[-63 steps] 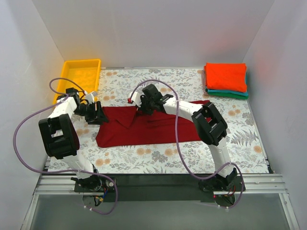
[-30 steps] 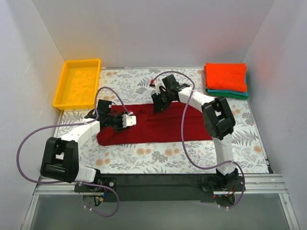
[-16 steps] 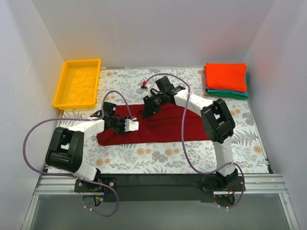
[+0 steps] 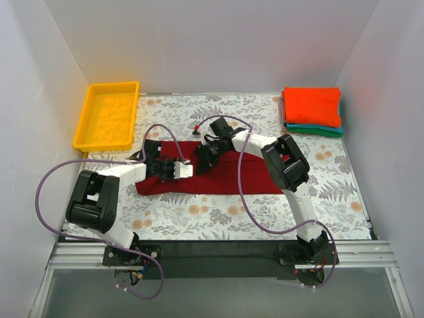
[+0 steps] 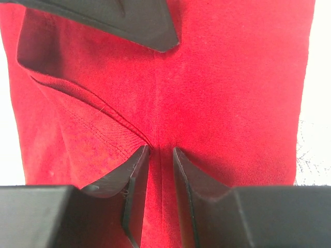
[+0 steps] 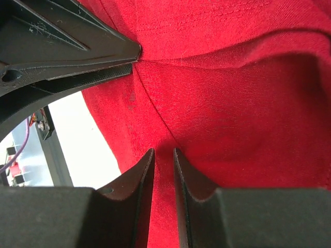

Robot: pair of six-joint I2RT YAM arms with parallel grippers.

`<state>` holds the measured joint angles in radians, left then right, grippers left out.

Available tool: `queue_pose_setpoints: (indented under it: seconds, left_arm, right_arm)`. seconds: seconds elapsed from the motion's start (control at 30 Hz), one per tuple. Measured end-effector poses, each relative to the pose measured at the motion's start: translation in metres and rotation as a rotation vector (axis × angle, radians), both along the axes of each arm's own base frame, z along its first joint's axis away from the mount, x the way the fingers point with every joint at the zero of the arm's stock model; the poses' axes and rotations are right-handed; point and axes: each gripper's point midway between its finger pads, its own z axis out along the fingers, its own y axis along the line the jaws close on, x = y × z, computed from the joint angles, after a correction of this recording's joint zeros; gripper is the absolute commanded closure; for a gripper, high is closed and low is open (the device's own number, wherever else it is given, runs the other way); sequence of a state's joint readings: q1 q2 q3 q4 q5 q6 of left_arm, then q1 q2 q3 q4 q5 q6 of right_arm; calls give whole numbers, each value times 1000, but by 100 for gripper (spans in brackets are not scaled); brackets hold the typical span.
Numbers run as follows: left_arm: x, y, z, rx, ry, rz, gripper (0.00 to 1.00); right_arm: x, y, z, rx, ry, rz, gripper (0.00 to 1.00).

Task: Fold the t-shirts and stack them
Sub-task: Fold the tshirt

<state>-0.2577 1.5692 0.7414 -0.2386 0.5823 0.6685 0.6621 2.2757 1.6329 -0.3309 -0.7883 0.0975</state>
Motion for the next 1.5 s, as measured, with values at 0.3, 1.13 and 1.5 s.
queue_pose_setpoints:
  seconds: [0.3, 1.13, 1.5]
  left_arm:
    - [11, -2, 10, -11, -22, 12, 72]
    - [24, 0, 3, -7, -12, 42, 95]
    - [63, 8, 38, -43, -75, 115, 100]
  right_arm:
    - [0, 0, 0, 0, 1, -1, 72]
    - [0, 0, 0, 0, 2, -2, 71]
    - [0, 0, 0, 0, 4, -2, 70]
